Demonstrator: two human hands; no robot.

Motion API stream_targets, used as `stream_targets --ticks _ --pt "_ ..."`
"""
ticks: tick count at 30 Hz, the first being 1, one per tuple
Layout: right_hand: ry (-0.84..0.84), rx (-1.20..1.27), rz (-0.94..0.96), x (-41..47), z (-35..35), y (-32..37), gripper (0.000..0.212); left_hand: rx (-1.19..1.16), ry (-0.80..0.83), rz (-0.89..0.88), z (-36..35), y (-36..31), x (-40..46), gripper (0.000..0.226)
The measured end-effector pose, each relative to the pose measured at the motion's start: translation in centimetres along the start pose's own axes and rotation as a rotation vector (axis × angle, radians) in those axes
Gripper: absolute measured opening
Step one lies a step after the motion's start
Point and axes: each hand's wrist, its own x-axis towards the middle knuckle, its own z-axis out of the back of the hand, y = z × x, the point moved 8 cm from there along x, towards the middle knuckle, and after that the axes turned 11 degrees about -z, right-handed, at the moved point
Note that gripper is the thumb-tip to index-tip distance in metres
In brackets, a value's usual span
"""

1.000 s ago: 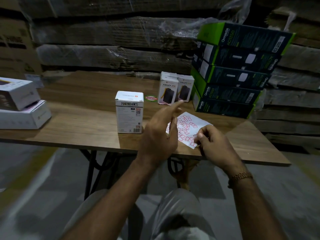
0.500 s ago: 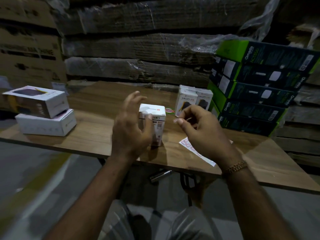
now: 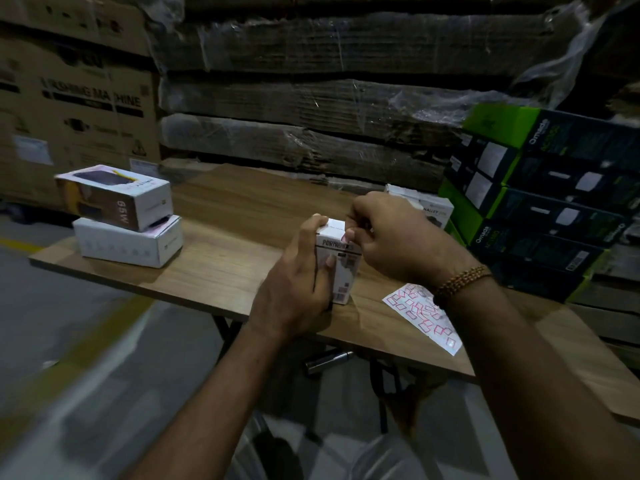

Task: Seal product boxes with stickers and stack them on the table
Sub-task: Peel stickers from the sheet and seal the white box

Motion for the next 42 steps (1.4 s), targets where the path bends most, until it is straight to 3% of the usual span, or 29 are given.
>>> stream_targets --ticks 11,42 --pt "0.019 -0.142 0.001 1.3 -0.6 1.3 0.009 -0.012 0.002 -0.001 -0.5 0.5 0.1 0.055" --pt "-0.004 -0.115 -0.008 1.7 -1.1 1.0 0.007 -0.095 -0.076 0.120 -0.2 0.8 0.7 0.056"
